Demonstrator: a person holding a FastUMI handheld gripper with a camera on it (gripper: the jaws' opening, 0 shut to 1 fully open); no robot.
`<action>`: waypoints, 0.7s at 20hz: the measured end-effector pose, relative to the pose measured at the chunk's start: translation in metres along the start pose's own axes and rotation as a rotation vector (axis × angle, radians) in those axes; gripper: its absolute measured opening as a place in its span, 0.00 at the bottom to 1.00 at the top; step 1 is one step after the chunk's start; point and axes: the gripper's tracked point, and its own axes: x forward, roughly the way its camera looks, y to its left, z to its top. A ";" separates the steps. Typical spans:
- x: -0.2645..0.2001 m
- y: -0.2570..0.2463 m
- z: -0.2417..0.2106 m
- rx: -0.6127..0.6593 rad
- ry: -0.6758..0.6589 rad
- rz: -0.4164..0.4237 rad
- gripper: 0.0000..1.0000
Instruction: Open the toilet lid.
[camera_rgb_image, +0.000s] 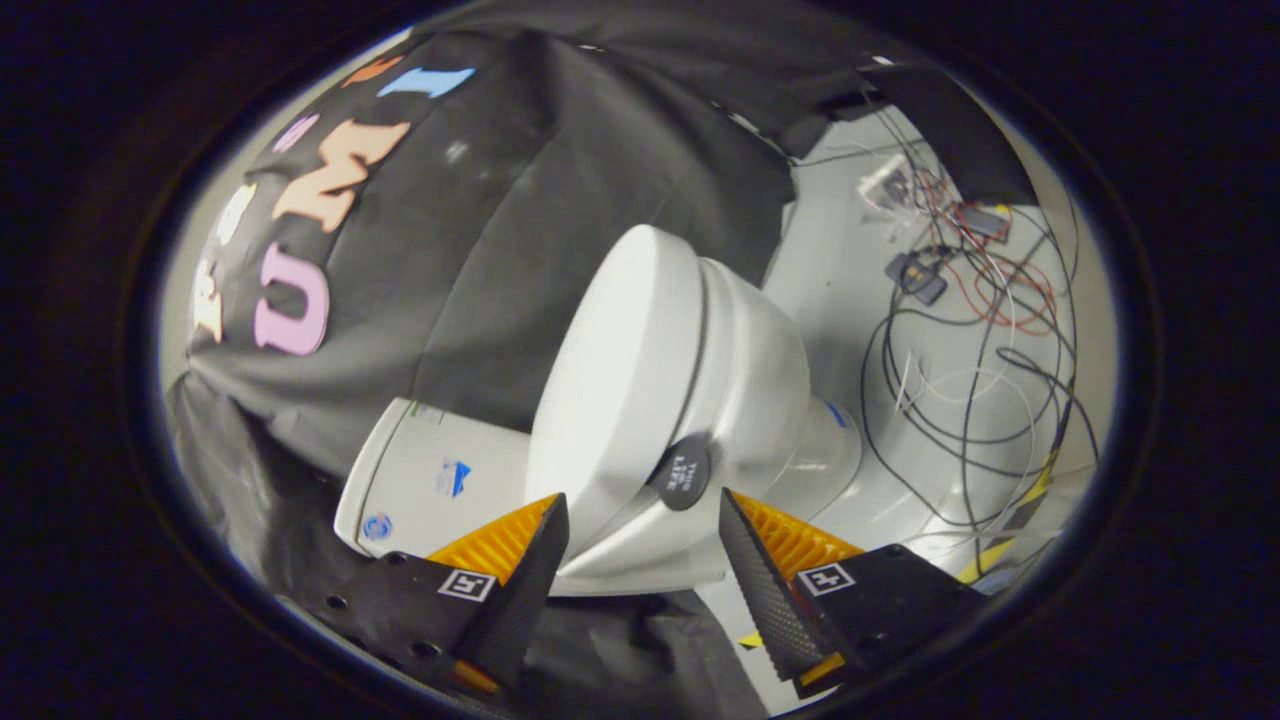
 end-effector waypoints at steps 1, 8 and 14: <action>0.005 -0.002 0.001 0.032 0.006 0.004 0.94; 0.029 -0.002 0.012 0.074 0.004 0.024 0.65; 0.034 -0.004 0.019 0.174 -0.028 0.056 0.14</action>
